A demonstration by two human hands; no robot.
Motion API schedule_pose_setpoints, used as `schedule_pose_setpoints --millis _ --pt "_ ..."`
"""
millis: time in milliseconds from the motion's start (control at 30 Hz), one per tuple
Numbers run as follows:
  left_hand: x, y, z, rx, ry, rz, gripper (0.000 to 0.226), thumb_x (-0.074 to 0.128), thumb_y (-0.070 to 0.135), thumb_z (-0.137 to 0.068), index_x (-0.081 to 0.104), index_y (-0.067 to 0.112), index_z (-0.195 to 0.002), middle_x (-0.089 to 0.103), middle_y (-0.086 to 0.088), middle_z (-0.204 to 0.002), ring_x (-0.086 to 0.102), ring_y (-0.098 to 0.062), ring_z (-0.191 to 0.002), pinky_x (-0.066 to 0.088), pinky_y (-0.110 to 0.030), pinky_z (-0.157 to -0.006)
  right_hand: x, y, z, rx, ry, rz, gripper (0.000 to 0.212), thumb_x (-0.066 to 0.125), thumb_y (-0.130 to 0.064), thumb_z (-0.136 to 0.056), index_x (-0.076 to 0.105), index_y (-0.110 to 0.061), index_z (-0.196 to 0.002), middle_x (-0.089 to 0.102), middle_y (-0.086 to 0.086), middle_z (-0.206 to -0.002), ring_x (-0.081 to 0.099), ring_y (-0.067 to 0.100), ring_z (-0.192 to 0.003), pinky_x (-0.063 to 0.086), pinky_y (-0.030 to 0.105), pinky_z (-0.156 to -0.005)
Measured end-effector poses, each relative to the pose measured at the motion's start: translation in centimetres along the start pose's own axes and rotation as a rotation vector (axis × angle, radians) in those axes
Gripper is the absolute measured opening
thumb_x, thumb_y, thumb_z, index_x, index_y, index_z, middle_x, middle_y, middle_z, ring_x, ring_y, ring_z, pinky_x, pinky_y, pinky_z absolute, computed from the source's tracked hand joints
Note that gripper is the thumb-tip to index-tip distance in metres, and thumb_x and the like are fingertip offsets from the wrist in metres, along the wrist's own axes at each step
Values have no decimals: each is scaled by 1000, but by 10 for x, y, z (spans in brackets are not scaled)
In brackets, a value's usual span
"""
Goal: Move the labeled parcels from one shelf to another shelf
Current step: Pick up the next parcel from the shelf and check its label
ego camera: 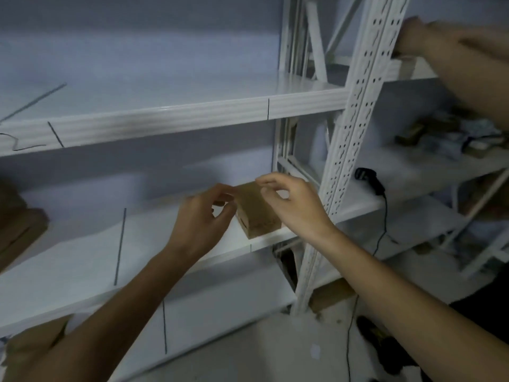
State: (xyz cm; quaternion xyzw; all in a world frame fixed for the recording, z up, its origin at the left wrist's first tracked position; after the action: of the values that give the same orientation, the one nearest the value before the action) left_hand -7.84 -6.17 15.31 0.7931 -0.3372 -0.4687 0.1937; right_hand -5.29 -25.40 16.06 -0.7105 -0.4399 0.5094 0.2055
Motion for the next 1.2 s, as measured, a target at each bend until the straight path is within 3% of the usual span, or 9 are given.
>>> schedule_pose_setpoints --millis 133,433,500,567,667,900,1000,1133,1200 --pt "43 -16 -14 -21 -19 22 23 69 10 -99 79 17 -119 72 21 -99 70 -5 -86 48 -9 -74 3 41 -10 37 -44 11 26 68 -12 -104 81 -15 -127 82 -6 -123 57 -34 -90 39 -9 -87" --pt "110 -109 -58 -179 7 64 26 67 5 -97 77 10 -122 83 -3 -112 73 -16 -92 59 -31 -89 48 117 -87 74 -88 160 27 74 -25 -102 80 -18 -127 81 -4 -130 62 -21 -95 36 -11 -87" --pt "123 -130 -63 -226 -14 56 30 62 0 -97 76 9 -123 83 -5 -114 72 -17 -93 60 -35 -93 72 144 -104 138 -171 258 40 72 -41 -101 74 -22 -136 74 -2 -144 67 3 -125 48 11 -101" --pt "133 -144 -65 -264 -29 40 36 58 -7 -96 75 8 -124 83 -7 -116 73 -20 -94 61 -36 -94 106 176 -116 264 -363 472 66 65 -63 -98 58 -28 -153 48 0 -170 47 37 -152 48 49 -117" --pt "144 -161 -67 -309 -37 22 39 56 -9 -94 76 8 -123 83 -7 -116 78 -26 -97 61 -34 -93 147 209 -130 371 -533 670 98 58 -85 -88 32 -33 -167 6 -3 -184 17 56 -161 37 78 -116" --pt "158 -187 -60 -440 -66 0 37 58 -5 -96 75 10 -126 82 -7 -118 77 -23 -99 56 -26 -89 192 252 -130 296 -552 892 107 75 -69 -84 17 -34 -167 15 8 -176 16 64 -155 38 79 -110" --pt "156 -186 -60 -457 -61 8 37 59 -5 -96 76 10 -126 82 -7 -120 75 -20 -98 57 -27 -89 175 262 -143 358 -471 641 93 70 -67 -88 24 -50 -167 28 -1 -177 33 54 -151 39 68 -113" --pt "141 -178 -62 -495 63 54 34 63 4 -100 71 13 -132 79 -6 -125 71 -15 -98 62 -37 -91 136 273 -136 890 -174 -609 50 69 -60 -83 79 -39 -127 79 6 -138 79 23 -110 66 41 -84" --pt "140 -174 -59 -586 110 188 50 69 25 -103 54 22 -151 68 -5 -145 68 -20 -111 61 -39 -93 133 271 -117 954 -267 -1073 57 58 -65 -90 80 -31 -130 79 10 -138 68 32 -131 61 57 -96"
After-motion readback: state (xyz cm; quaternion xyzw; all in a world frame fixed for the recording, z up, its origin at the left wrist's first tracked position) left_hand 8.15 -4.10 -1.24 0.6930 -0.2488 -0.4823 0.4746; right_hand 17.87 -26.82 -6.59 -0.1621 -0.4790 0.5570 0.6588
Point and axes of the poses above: each hand's wrist, its own z-axis away from the middle knuckle, its own x-axis out of the palm, y = z × x, the point moved 8 cm from there along -z, towards the middle knuckle
